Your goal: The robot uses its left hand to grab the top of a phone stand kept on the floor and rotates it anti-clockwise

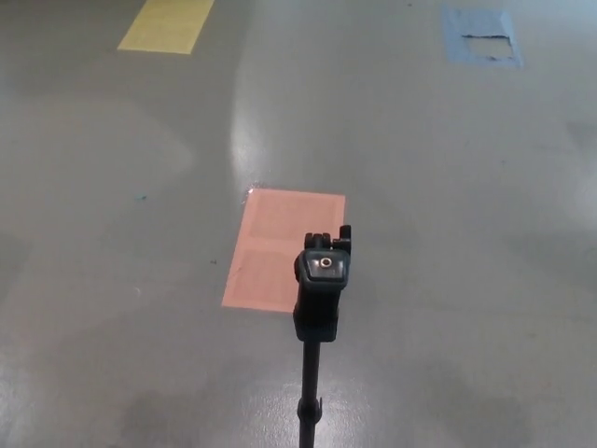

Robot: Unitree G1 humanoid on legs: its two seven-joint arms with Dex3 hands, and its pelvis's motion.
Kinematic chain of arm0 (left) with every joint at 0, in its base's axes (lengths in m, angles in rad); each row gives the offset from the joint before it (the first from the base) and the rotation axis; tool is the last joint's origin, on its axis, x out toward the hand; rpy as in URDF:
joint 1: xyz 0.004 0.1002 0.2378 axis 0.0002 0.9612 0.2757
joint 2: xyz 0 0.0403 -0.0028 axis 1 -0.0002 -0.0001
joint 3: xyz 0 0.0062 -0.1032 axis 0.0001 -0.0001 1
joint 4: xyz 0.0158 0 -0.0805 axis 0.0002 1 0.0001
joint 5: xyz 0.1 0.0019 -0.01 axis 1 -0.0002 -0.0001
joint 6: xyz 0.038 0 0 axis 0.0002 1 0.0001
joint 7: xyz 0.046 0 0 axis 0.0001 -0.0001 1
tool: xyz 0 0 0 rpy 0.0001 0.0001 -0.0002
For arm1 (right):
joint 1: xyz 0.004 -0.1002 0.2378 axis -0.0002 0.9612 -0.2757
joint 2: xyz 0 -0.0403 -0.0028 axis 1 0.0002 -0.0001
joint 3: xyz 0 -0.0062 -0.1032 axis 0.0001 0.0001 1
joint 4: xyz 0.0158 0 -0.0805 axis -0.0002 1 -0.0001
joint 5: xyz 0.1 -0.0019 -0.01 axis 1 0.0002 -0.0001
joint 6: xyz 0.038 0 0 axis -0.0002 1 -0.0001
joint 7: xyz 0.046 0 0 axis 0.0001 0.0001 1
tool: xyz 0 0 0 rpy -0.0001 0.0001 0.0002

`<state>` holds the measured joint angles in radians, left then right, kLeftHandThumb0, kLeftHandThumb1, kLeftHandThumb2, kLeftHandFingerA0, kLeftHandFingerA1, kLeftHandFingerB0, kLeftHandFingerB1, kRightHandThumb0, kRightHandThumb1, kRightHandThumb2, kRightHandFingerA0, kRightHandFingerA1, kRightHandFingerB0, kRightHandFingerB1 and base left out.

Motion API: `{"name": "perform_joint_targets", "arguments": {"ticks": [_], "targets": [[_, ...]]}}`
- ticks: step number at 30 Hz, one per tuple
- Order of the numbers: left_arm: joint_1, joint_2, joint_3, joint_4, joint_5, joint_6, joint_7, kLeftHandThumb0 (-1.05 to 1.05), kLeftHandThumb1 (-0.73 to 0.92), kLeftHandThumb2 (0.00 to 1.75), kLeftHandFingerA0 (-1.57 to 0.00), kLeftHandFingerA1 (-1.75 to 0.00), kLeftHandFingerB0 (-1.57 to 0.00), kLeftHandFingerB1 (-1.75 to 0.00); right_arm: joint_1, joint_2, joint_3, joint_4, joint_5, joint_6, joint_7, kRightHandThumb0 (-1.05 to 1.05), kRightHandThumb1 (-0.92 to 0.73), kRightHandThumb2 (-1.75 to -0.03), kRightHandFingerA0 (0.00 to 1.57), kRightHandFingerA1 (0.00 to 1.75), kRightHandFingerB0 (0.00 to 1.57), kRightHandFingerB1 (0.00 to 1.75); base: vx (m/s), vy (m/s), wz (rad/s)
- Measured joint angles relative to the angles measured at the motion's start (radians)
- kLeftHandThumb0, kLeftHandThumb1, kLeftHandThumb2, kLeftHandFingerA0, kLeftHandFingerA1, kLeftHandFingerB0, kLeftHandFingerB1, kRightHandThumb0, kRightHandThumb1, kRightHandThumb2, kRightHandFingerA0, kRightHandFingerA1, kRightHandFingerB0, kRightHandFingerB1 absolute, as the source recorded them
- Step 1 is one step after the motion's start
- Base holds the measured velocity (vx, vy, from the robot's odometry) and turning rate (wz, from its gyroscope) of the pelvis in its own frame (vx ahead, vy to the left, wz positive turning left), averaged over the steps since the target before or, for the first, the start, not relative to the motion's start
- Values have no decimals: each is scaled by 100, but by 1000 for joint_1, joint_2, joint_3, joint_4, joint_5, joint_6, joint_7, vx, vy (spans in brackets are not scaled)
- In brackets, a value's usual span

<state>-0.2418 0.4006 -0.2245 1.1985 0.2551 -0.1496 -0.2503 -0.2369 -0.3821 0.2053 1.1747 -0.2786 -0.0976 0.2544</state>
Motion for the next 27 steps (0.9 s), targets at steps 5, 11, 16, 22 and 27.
{"name": "perform_joint_targets", "arguments": {"ticks": [5,11,16,22,27], "targets": [[-2,1,-4,20,7,-24,-19,-53,68,61,-57,-40,-12,-24,-6,0,4,19,0,-16,19,-53,-64,-88,56,59,24,44,0,0,0],[-10,4,-4,31,15,-36,-29,-60,54,80,-44,-52,-6,-32,-6,1,-32,25,13,-41,26,-53,-64,-86,57,58,18,40,0,0,0],[-5,3,33,26,5,-62,-25,-57,44,82,0,-40,-3,-31,-6,12,-67,31,21,-61,8,-55,-65,-87,58,58,16,40,0,0,0],[35,-13,95,-58,-14,-145,7,-49,56,59,-10,-28,-8,-22,-6,20,-85,31,28,-80,-9,-47,-77,-63,64,44,19,27,0,0,0],[71,-40,135,-206,-39,-195,13,-57,39,77,-3,-42,-6,-31,-7,23,-86,32,28,-87,-15,-56,-65,-86,61,59,15,39,0,0,0]]}}
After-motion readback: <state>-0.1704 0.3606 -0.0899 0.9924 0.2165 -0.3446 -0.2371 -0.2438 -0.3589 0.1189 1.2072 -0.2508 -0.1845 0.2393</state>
